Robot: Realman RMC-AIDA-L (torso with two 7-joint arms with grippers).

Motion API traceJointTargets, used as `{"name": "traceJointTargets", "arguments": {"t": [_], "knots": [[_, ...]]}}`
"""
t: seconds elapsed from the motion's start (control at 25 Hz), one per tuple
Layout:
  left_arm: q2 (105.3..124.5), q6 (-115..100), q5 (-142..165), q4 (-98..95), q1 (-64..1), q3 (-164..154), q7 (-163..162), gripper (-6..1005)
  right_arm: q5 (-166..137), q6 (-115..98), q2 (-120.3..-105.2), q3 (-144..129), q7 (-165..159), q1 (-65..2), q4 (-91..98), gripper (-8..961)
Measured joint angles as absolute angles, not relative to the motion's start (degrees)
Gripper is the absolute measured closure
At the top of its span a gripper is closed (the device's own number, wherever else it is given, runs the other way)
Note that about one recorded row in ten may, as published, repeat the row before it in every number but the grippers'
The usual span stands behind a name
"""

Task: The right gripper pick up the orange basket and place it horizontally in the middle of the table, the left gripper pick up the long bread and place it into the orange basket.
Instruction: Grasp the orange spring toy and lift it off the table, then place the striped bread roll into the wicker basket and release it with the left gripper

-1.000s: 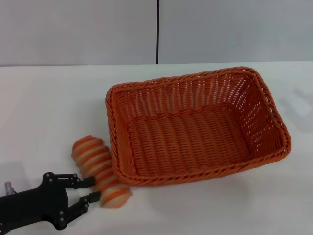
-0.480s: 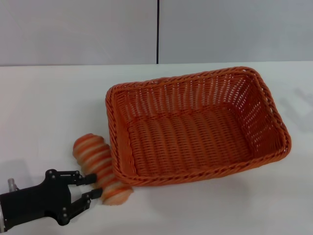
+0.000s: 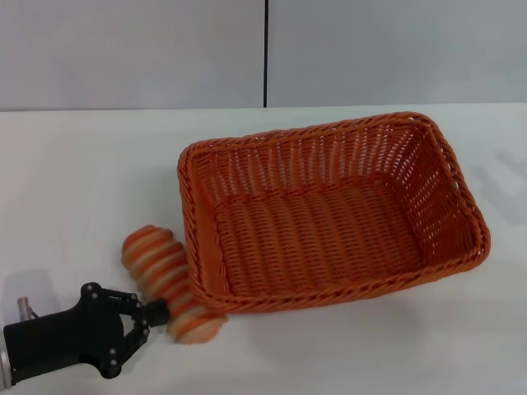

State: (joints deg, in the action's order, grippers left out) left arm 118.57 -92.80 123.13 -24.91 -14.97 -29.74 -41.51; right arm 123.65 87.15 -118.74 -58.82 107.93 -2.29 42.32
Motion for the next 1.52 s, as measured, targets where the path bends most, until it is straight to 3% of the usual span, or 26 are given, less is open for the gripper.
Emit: {"name": "traceJointTargets", "arguments": {"t": [0.28, 0.4, 1.52], "knots": [[118.47, -92.56, 123.14, -24.87, -15.0, -29.81, -41.43, 978, 123.77, 87.17, -118.74, -58.79, 107.93, -2.43, 41.95, 321], [118.47, -92.68, 123.14, -25.03, -15.01, -29.61, -41.41, 999, 123.77, 87.22, -118.74, -58.39, 107.93, -2.85, 41.19, 321], [118.24, -105.34, 102.42, -54.49, -12.39, -29.66, -58.84, 969, 123.48, 87.74, -118.74, -57.57, 107.93, -3.51, 40.07, 321]]}}
